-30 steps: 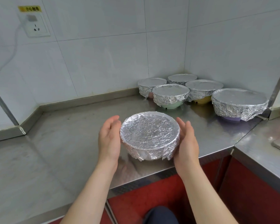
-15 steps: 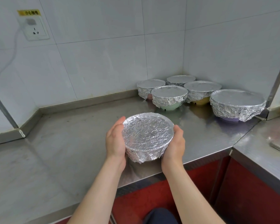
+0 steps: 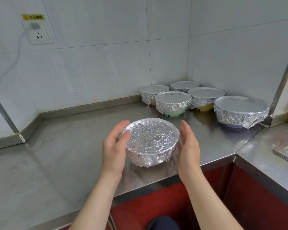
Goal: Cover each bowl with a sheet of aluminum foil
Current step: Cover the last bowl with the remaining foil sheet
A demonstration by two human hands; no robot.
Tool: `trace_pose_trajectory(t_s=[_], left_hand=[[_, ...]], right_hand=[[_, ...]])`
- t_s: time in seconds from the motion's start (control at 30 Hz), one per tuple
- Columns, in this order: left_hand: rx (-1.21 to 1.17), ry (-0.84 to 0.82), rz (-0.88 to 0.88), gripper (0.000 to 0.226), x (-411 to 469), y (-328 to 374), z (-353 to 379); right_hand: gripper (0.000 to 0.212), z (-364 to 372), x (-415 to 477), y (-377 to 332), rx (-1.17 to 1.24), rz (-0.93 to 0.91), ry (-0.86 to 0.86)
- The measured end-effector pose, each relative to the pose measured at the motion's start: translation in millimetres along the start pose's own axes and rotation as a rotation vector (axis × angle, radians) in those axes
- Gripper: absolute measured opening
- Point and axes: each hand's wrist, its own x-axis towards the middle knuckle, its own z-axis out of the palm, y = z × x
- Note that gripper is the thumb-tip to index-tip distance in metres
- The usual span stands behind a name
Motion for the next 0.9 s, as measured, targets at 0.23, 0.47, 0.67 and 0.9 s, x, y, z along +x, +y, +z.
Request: trace_pose_trajectory(t_s=[0.23, 0.47, 0.67, 0.9], left_hand=[[0.598, -0.276, 0.542, 0.026, -23.4, -2.8, -8.7], [0.574, -0.332, 0.631, 0.019, -13.7, -8.3, -8.3], [0.576, -0.359, 0.698, 0.016, -7.1, -13.0, -8.5], [0.518, -0.239, 0.531, 0.024, -5.3, -17.0, -6.9]], right_hand=[[0.025, -47.2, -10.5, -12.3, -0.695, -0.666, -0.413], [0.015, -43.5, 8.3, -23.0, -1.048, -1.093, -0.674], [0.007, -39.4, 19.3, -22.3, -1.048, -1.129, -0.706], [0.025, -41.8, 14.0, -21.7, -0.935, -0.896, -0.588]])
